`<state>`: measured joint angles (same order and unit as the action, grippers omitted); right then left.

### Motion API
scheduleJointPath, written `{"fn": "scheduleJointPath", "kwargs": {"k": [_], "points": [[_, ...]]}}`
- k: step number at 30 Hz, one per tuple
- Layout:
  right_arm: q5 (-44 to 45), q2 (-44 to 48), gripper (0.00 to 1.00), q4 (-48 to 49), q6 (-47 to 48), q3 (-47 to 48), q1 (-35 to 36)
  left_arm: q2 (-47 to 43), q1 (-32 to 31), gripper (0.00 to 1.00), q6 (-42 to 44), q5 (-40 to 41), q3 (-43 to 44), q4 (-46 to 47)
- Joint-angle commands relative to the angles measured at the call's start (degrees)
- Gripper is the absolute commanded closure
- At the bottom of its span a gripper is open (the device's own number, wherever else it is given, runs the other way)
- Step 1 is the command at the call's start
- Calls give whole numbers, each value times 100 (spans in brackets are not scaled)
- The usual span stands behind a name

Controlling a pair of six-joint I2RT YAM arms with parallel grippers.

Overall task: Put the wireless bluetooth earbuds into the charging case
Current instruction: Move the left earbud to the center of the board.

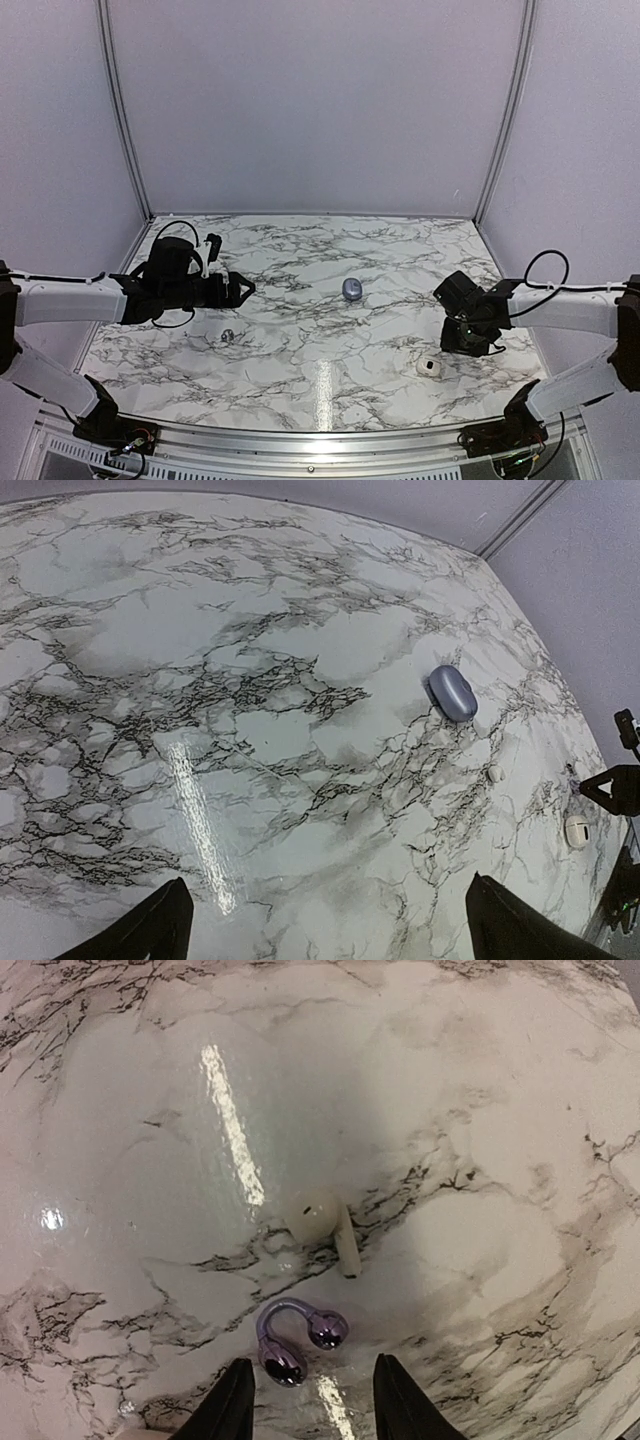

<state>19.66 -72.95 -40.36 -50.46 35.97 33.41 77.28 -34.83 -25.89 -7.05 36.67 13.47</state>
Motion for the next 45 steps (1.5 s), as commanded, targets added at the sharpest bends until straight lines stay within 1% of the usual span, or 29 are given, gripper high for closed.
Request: {"fn": "scheduleJointPath", "kwargs": {"k": [1,6,12,17,23,24,25,30,35,38,41,45], "points": [[146,-170,59,372,39,68,-112,16,-15,1,60,-38,-40,129],[265,-317,59,488,167,72,-177,-42,-15,1,66,-32,-69,129],[108,-513,61,766,246,-51,-239,-45,-15,1,85,33,-72,129],[-152,-603,68,988,262,-115,-243,-53,-15,1,98,53,-79,129],[-261,-656,74,1138,353,-149,-238,-102,-15,1,133,95,-121,127],[-319,-678,76,1185,374,-152,-232,-110,-15,1,135,104,-131,124],[-401,-712,79,1250,400,-145,-229,-115,-15,1,129,113,-135,126],[-451,-917,82,1329,485,-7,-42,-185,-14,1,126,133,-188,120],[-433,-1181,83,1329,538,401,421,-249,-14,1,123,152,-202,120],[-442,-1432,84,1343,630,813,690,-259,-6,1,87,176,-195,120],[-489,-1770,84,1455,794,1402,1021,-277,1,1,13,214,-204,116],[-511,-2532,85,1632,1239,2359,1627,-355,88,1,-131,234,-248,104]]}}
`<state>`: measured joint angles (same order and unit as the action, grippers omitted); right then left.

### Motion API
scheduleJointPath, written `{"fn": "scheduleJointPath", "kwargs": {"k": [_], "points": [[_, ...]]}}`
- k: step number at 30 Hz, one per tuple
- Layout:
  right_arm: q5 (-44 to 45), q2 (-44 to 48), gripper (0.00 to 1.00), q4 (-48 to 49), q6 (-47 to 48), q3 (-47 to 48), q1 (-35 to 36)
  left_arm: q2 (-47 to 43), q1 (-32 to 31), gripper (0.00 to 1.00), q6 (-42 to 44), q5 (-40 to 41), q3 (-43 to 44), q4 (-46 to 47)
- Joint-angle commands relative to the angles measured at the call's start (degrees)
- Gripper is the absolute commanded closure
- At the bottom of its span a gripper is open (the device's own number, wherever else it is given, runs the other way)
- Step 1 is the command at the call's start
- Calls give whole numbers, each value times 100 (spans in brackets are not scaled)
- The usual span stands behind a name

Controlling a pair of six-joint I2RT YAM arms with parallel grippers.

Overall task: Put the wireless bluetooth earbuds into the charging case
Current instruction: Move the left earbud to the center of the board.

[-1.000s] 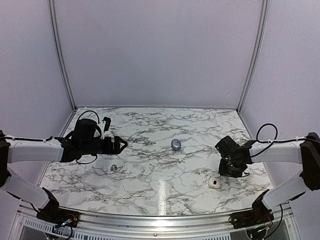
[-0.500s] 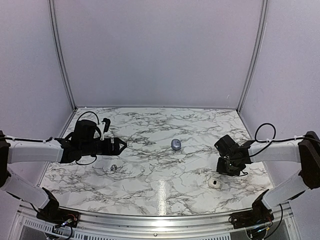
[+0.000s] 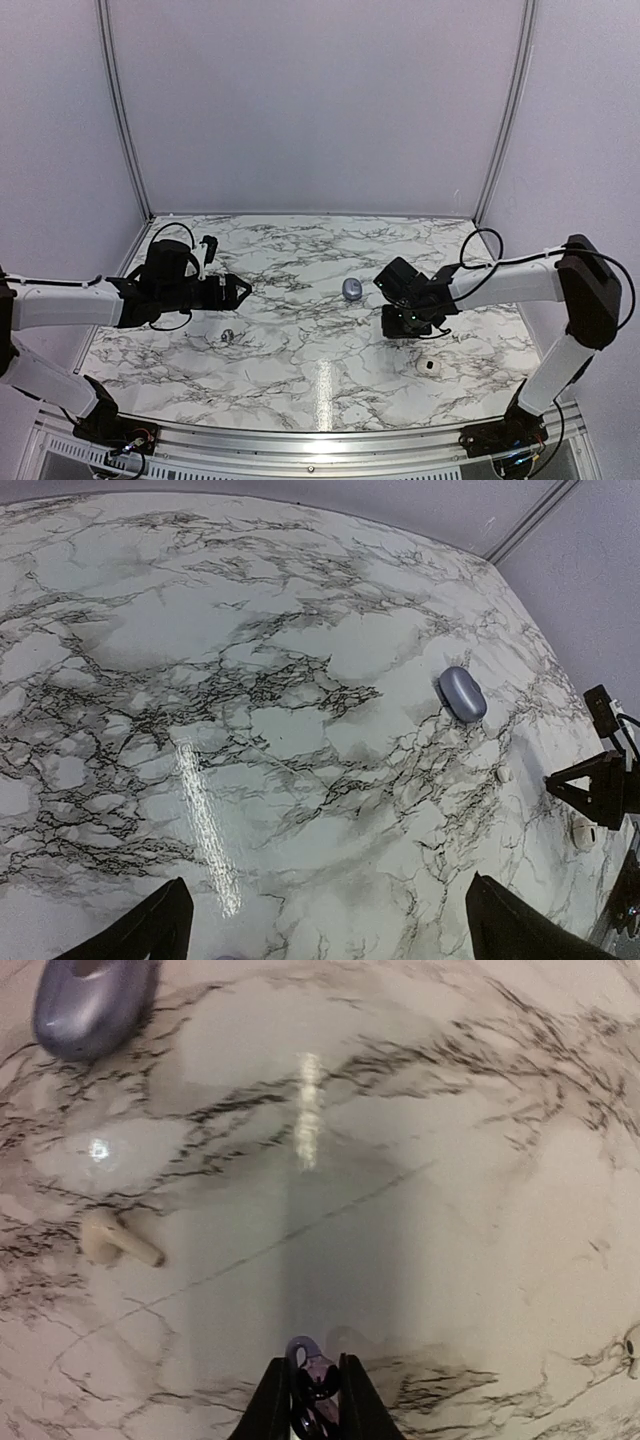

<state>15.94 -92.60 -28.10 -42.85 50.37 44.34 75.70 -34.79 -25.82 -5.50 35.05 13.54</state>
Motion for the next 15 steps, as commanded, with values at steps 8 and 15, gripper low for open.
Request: {"fn": "scheduleJointPath", "kwargs": {"k": [8,15], "points": [[-141,-2494,84,54,1403,3254,1641,-584,354,1,-332,256,-190,-226],[-843,-3342,82,463,1939,4233,1745,-739,435,1,-398,763,-279,-552]]}}
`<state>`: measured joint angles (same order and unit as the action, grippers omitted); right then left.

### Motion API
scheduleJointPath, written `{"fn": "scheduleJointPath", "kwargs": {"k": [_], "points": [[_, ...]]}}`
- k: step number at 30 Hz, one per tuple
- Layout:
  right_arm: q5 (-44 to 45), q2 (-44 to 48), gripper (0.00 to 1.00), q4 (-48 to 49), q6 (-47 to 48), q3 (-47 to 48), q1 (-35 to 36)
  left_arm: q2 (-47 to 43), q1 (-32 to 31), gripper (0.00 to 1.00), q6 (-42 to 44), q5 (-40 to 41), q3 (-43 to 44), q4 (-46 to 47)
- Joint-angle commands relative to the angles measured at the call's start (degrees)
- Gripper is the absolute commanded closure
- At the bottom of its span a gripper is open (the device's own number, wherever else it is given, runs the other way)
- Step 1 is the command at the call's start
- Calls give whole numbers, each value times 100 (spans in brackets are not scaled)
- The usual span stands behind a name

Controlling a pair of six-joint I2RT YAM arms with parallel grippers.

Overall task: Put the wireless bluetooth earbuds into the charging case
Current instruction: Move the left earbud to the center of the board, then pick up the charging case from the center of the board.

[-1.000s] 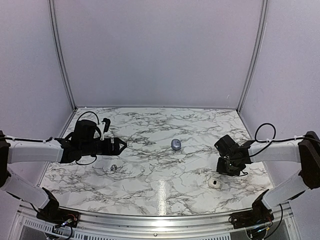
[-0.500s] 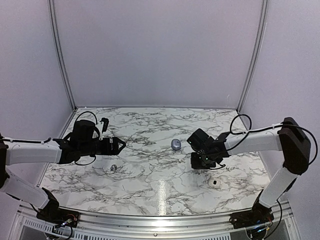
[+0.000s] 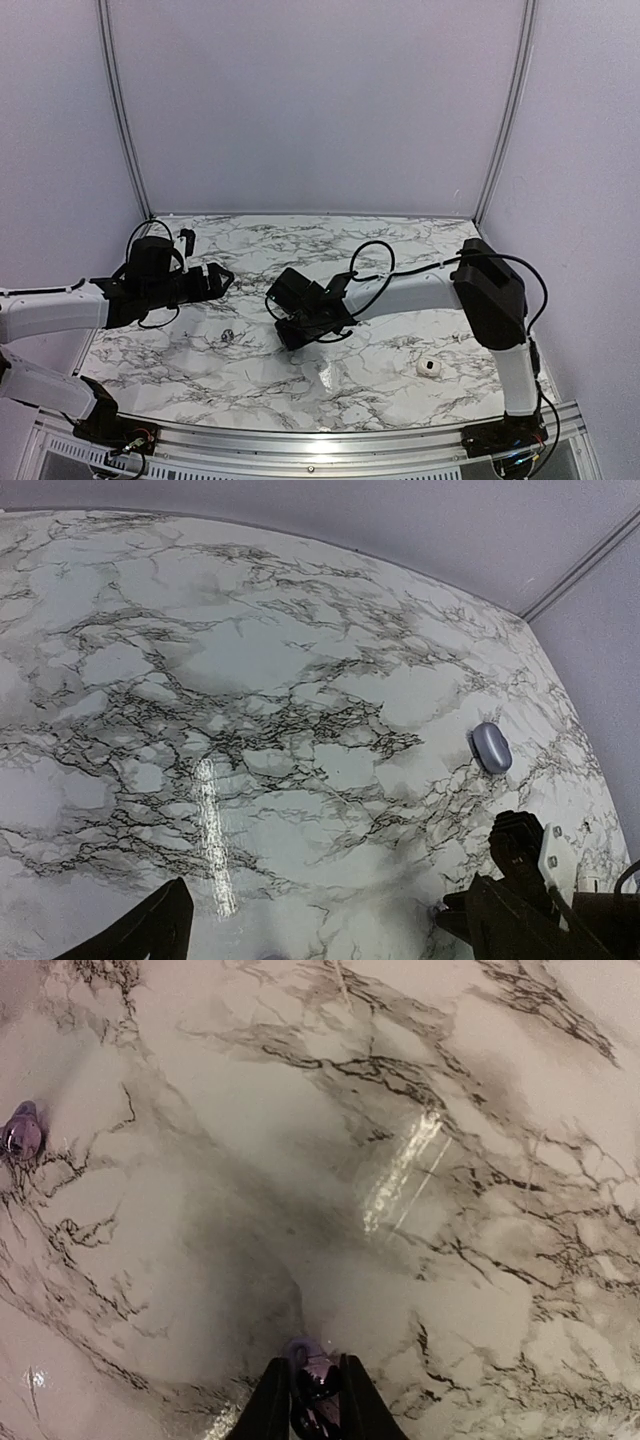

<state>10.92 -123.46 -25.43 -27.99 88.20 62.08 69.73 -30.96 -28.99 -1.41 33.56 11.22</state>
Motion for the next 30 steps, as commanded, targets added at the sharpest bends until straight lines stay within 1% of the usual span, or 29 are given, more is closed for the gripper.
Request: {"fn": "scheduleJointPath", "kwargs": {"k": [1,3,5,8,10,11,14,19,23,28,29,30], "points": [[-389,-333,81,211,500,561,-10,-163,59,1,-95,364,-155,-326],[-432,-451,76,206,609,762,49,-223,64,1,-106,398,-180,-337],[-526,-504,65,182,766,849,83,-259,64,1,-99,450,-182,-372],[-482,-389,36,171,904,814,85,-318,64,1,-53,496,-166,-432],[-266,-180,23,178,1029,733,66,-356,64,1,-17,509,-140,-460],[-180,-41,21,183,1088,664,29,-382,64,1,5,522,-131,-467],[-169,564,21,307,1215,247,-248,-447,64,1,46,509,-114,-467],[-128,1511,22,670,1368,-761,-1079,-551,59,1,70,530,-154,-355],[-30,1595,23,335,1521,-957,-1719,-575,64,1,52,529,-149,-289],[-65,1538,23,216,1573,-1074,-2206,-556,48,1,52,541,-136,-244],[-94,1493,22,208,1559,-1056,-2241,-545,42,1,52,530,-124,-238],[-137,1447,19,221,1533,-1033,-2267,-532,38,1,47,514,-127,-222]]}}
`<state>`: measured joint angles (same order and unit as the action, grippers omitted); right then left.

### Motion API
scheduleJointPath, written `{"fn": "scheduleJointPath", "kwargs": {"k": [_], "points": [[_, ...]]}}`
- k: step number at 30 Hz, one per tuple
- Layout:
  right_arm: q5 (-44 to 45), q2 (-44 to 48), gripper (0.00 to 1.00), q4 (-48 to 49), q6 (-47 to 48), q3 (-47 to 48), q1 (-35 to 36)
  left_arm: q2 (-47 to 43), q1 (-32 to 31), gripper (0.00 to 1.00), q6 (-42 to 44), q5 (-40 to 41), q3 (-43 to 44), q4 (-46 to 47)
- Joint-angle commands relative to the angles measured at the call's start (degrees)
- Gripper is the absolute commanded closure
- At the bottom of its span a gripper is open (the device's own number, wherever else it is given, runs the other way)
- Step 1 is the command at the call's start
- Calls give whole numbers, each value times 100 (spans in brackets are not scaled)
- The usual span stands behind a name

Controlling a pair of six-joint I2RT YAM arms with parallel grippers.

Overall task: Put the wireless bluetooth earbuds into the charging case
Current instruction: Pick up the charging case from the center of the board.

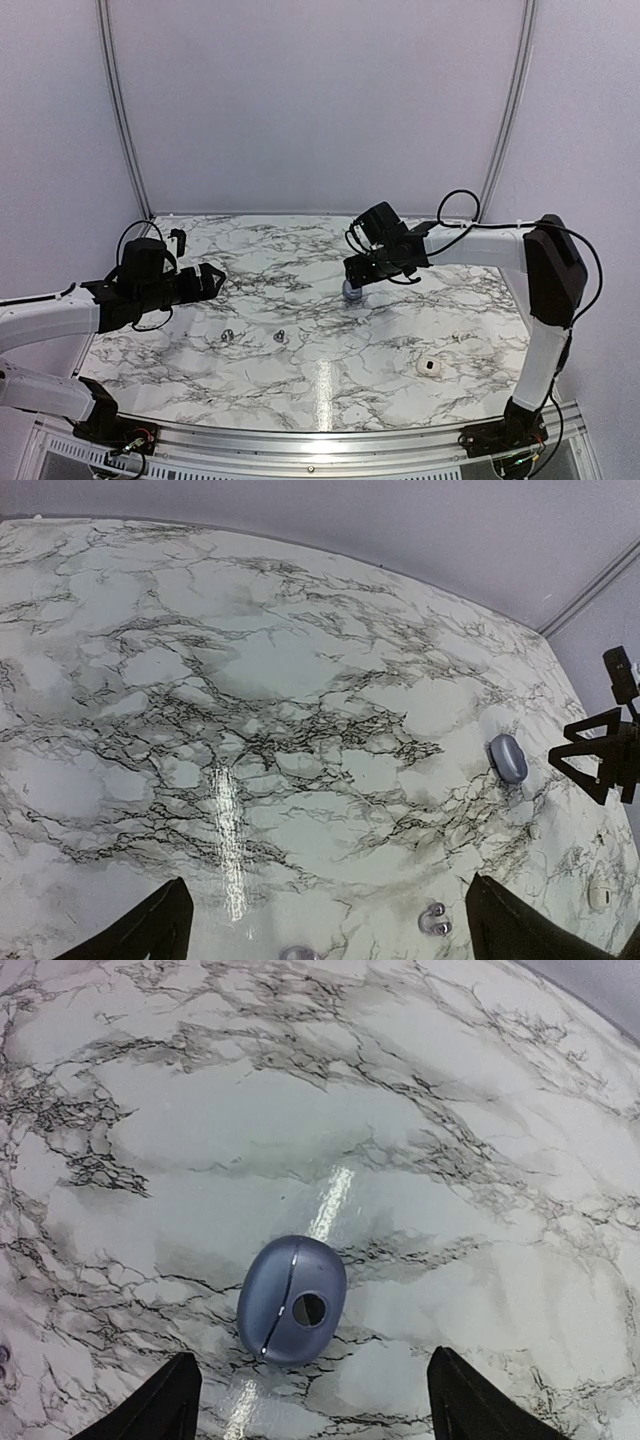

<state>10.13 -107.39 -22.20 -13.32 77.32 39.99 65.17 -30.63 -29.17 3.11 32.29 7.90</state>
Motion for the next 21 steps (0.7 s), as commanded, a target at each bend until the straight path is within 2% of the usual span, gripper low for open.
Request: {"fn": "scheduleJointPath", "kwargs": {"k": [1,11,21], "points": [[-97,-200,17,-86,60,67,-70,-74,-8,1,61,55,-7,133],[-362,-997,17,18,26,454,-86,-53,-79,1,56,30,-39,212],[-301,-1572,28,-75,131,990,-85,35,-83,1,95,84,-47,273]]}}
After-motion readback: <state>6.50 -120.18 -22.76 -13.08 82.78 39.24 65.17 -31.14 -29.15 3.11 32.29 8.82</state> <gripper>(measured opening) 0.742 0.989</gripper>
